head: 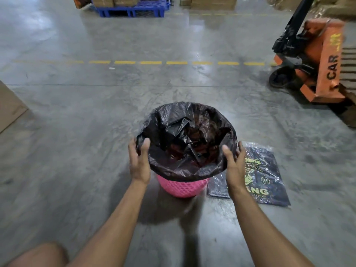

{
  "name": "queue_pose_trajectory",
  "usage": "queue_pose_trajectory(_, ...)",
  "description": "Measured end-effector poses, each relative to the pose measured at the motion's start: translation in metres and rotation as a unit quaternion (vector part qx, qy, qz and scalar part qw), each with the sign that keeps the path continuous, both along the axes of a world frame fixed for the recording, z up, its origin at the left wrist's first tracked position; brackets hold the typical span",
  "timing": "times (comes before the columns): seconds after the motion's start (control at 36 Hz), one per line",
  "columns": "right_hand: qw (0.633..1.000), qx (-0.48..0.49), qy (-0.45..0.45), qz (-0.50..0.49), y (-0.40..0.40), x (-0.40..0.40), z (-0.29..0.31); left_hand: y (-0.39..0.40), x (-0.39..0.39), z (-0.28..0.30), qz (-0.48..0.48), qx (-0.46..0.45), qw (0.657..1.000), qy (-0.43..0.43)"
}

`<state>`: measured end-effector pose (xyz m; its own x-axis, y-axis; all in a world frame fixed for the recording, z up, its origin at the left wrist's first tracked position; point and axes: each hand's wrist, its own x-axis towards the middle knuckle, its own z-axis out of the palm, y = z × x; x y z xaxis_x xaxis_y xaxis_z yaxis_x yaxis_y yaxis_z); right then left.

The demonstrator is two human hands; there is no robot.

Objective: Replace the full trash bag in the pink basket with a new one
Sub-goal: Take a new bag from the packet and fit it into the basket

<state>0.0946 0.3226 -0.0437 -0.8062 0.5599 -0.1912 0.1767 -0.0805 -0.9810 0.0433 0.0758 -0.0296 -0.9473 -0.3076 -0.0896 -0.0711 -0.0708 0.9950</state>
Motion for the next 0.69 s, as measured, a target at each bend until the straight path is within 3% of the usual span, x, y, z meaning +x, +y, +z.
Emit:
queue_pose_trajectory(0.08, 0.999, -0.028, -0.007, 0.019, -0.017, 0.003, -0.010, 0.011, 0.002, -0.008, -0.003, -0.065, 0.998, -0.016)
queue_pose_trajectory(0.17, 0.999, -0.045, -0.005, 0.023, -0.020, 0.004, -0.008, 0.007, 0.004, -0.013, -0.011, -0.039, 0.999, -0.024)
queue_pose_trajectory(0.28, 0.999, 0.011, -0.031, 0.036, -0.007, 0.010, -0.011, 0.003, 0.008, -0.012, -0.026, -0.087, 0.995, -0.045)
queue_pose_trajectory(0.33, 0.992, 0.118, -0.046, -0.030, -0.002, 0.011, 0.006, -0.001, 0.003, -0.002, 0.026, -0.148, 0.988, -0.044)
queue_pose_trajectory(0.42, 0.918, 0.369, 0.046, -0.137, 0.004, 0.002, 0.045, -0.011, -0.020, 0.014, 0.063, -0.188, 0.979, -0.046)
queue_pose_trajectory(0.44, 0.895, 0.421, 0.088, -0.116, 0.001, -0.004, 0.063, -0.011, -0.027, 0.019, 0.042, -0.200, 0.978, -0.051)
queue_pose_trajectory(0.5, 0.872, 0.477, 0.109, 0.017, -0.011, -0.025, 0.085, -0.006, -0.035, 0.025, -0.027, -0.223, 0.971, -0.086)
queue_pose_trajectory(0.56, 0.827, 0.520, 0.015, 0.211, -0.029, -0.053, 0.093, 0.001, -0.035, 0.024, -0.057, -0.239, 0.963, -0.113)
queue_pose_trajectory(0.58, 0.782, 0.547, -0.045, 0.295, -0.040, -0.068, 0.091, 0.003, -0.034, 0.023, -0.051, -0.249, 0.960, -0.119)
queue_pose_trajectory(0.69, 0.642, 0.539, -0.256, 0.481, -0.079, -0.113, 0.034, 0.002, -0.034, 0.018, -0.024, -0.293, 0.947, -0.128)
